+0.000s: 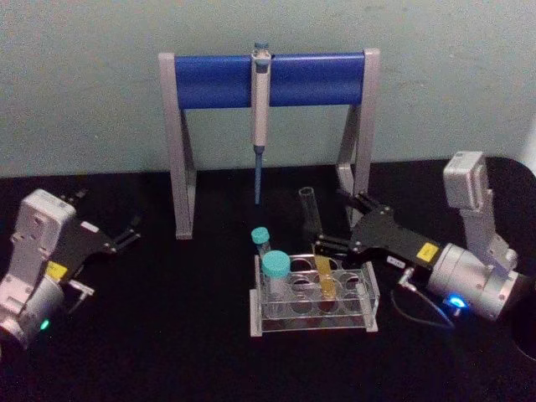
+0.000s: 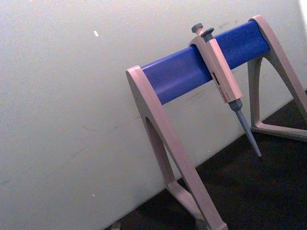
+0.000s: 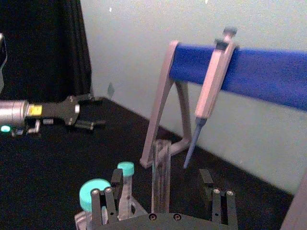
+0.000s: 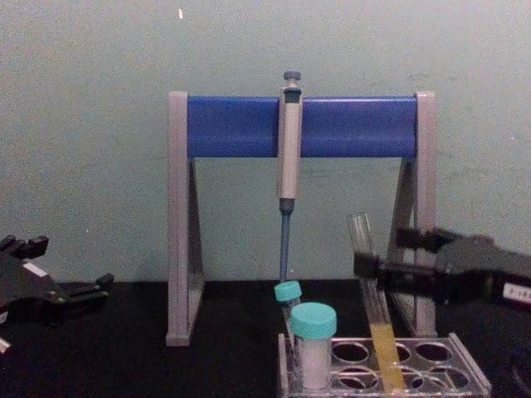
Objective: Pick up the test tube from the test tube rack, shake it, then place it back into the test tube rack.
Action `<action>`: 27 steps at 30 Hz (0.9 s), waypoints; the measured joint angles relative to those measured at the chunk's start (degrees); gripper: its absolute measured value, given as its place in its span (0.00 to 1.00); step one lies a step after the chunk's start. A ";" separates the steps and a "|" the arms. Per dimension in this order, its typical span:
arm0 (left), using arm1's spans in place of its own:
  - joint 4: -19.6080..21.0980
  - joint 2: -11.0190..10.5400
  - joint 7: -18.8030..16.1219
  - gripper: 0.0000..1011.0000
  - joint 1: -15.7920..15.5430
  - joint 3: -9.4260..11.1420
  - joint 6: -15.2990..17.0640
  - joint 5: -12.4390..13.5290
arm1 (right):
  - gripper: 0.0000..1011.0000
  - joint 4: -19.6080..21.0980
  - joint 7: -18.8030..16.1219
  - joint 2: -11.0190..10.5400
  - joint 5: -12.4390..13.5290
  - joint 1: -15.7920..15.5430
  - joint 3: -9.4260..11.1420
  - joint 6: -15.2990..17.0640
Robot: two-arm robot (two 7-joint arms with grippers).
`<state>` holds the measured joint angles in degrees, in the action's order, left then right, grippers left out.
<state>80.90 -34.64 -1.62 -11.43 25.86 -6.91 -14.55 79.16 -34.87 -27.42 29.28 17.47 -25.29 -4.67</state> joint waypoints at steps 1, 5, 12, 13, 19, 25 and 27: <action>0.00 0.00 0.00 0.99 0.00 0.00 0.00 0.00 | 0.99 0.65 0.33 -0.10 0.09 -0.36 0.35 -0.14; 0.00 0.00 0.00 0.99 0.00 0.00 0.00 0.00 | 0.99 4.29 2.84 -0.54 0.39 -2.35 2.25 -0.78; 0.00 0.00 0.00 0.99 0.00 0.00 0.00 0.00 | 0.99 13.08 19.83 0.09 -8.74 -8.06 7.01 -1.69; 0.00 0.00 0.00 0.99 0.00 0.00 0.00 0.00 | 0.99 13.59 22.10 0.38 -10.50 -8.53 7.29 -1.71; 0.00 0.00 0.00 0.99 0.00 0.00 0.00 0.00 | 0.99 13.08 34.75 3.29 -21.43 -9.99 7.77 1.61; 0.00 0.00 0.00 0.99 0.00 0.00 0.00 0.00 | 0.99 9.48 38.41 5.48 -25.62 -9.65 7.48 6.05; 0.00 0.00 0.00 0.99 0.00 0.00 0.00 0.00 | 0.99 8.61 38.35 5.87 -25.86 -9.41 7.47 6.83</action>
<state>80.90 -34.65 -1.62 -11.43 25.86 -6.91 -14.55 87.76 3.48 -21.55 3.42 8.06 -17.82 2.15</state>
